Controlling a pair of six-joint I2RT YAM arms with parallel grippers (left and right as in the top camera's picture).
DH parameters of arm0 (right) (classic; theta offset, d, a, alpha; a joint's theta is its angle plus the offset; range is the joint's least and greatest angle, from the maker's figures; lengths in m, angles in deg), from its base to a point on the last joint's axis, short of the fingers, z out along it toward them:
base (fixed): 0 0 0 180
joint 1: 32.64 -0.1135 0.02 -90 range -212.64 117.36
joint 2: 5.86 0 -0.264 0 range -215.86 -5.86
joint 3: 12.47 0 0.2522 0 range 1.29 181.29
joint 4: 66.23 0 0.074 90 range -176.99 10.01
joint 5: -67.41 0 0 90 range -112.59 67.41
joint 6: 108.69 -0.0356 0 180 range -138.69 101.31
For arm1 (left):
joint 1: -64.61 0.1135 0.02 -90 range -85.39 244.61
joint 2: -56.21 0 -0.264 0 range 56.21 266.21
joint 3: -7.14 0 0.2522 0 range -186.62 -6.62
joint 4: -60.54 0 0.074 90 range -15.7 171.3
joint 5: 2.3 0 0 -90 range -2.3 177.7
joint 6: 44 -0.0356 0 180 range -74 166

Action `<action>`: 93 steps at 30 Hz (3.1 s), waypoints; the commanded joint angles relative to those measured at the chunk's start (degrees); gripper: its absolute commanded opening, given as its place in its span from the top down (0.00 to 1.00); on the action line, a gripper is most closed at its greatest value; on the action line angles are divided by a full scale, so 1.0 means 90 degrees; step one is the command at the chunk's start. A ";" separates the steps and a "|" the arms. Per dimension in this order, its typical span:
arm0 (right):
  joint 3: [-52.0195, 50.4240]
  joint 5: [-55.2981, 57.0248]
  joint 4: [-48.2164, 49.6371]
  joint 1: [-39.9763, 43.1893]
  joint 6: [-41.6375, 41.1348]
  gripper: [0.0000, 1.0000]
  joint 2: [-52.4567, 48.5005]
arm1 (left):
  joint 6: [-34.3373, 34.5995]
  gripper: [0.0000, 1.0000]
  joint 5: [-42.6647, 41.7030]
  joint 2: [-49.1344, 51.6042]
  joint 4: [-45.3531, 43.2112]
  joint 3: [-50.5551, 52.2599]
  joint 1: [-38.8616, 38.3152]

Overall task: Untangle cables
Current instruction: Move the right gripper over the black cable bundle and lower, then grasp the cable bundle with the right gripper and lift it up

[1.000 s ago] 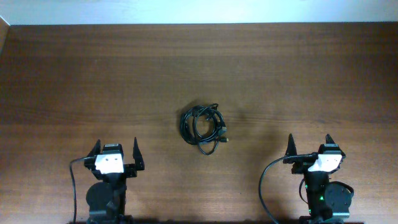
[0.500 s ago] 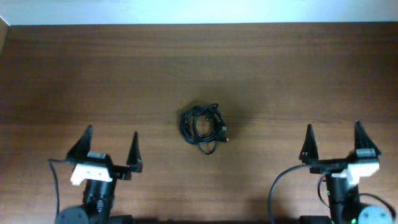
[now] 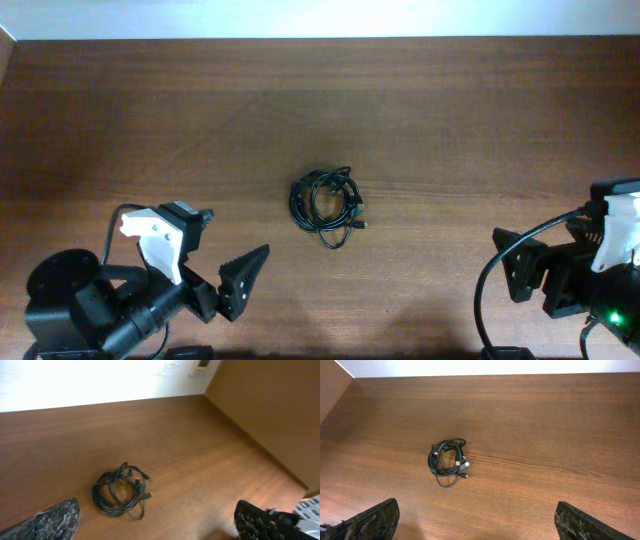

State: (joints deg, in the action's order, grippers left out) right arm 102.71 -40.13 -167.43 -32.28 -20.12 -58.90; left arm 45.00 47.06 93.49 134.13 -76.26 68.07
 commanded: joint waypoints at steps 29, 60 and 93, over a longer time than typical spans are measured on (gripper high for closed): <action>-0.0027 -0.0138 0.2074 -0.2084 0.1350 0.11 -0.6093 | 0.0488 0.01 0.1785 0.0780 -0.0194 -0.0112 0.0007; -0.0544 0.0430 0.2931 -0.3366 0.1105 0.96 -0.7699 | 0.0488 0.01 0.1785 0.0780 -0.0236 -0.0112 0.0007; 0.8019 -0.3538 0.1671 -0.3419 -0.2234 0.96 -0.7252 | -0.0806 0.01 0.1659 0.1637 -0.1328 -0.0087 0.0007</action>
State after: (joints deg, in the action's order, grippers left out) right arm 172.02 -67.71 -153.14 -62.70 -37.39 -125.50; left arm 39.25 61.88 106.75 126.07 -76.68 68.07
